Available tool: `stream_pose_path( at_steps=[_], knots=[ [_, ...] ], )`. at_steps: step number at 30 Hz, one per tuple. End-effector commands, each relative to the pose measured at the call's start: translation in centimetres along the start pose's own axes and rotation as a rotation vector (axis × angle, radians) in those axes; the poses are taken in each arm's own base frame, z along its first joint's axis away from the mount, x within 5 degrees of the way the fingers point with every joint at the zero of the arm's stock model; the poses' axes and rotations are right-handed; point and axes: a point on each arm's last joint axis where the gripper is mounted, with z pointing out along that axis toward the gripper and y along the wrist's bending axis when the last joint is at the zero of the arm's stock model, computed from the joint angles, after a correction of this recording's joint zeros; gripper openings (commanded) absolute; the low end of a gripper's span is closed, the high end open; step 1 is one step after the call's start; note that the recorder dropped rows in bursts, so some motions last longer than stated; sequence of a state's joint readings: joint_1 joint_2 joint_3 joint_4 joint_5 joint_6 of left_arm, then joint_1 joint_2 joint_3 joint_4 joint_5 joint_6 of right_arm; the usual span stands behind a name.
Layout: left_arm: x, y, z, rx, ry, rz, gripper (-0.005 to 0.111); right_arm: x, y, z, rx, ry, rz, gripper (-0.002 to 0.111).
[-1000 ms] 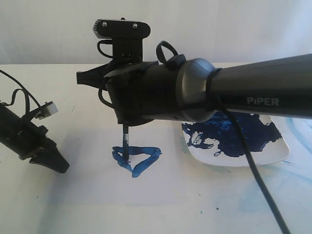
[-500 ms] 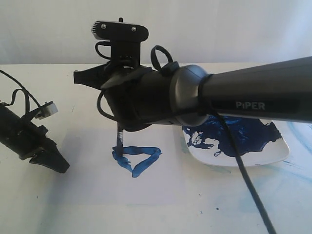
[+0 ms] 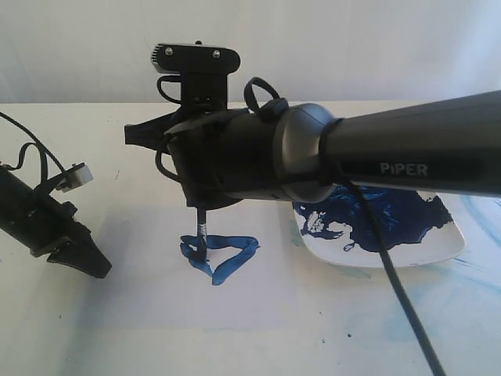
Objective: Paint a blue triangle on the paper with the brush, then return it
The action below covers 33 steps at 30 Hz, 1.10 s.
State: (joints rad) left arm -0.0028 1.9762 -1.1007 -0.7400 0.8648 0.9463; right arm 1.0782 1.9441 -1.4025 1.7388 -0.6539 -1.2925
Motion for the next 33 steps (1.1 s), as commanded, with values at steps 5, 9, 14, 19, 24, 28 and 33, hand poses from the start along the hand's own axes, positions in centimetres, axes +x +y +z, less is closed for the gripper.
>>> stream_pose_path(
  at_steps=[5, 9, 14, 19, 24, 28, 33],
  knots=[
    [0.2, -0.2, 0.2, 0.033, 0.004, -0.012, 0.000, -0.3, 0.6, -1.2, 0.024, -0.023, -0.048, 0.000],
    [0.2, -0.2, 0.2, 0.035, 0.005, -0.012, 0.000, -0.2, 0.7, -1.4, 0.029, -0.026, -0.051, 0.000],
    [0.2, -0.2, 0.2, 0.035, 0.005, -0.012, 0.000, -0.1, 0.9, -1.8, 0.052, -0.034, -0.072, 0.000],
    [0.2, -0.2, 0.2, 0.035, 0.005, -0.012, 0.000, 0.0, 1.1, -2.2, 0.059, -0.041, -0.078, 0.000],
    [0.2, -0.2, 0.2, 0.035, 0.005, -0.012, 0.000, -0.2, 1.3, -2.6, 0.063, -0.048, -0.086, 0.000],
    [0.2, -0.2, 0.2, 0.035, 0.005, -0.012, 0.000, -0.1, 1.3, -2.7, 0.075, -0.051, -0.100, 0.000],
    [0.2, -0.2, 0.2, 0.035, 0.005, -0.012, 0.000, 0.0, 1.5, -3.0, 0.081, -0.055, -0.107, 0.000]
  ],
)
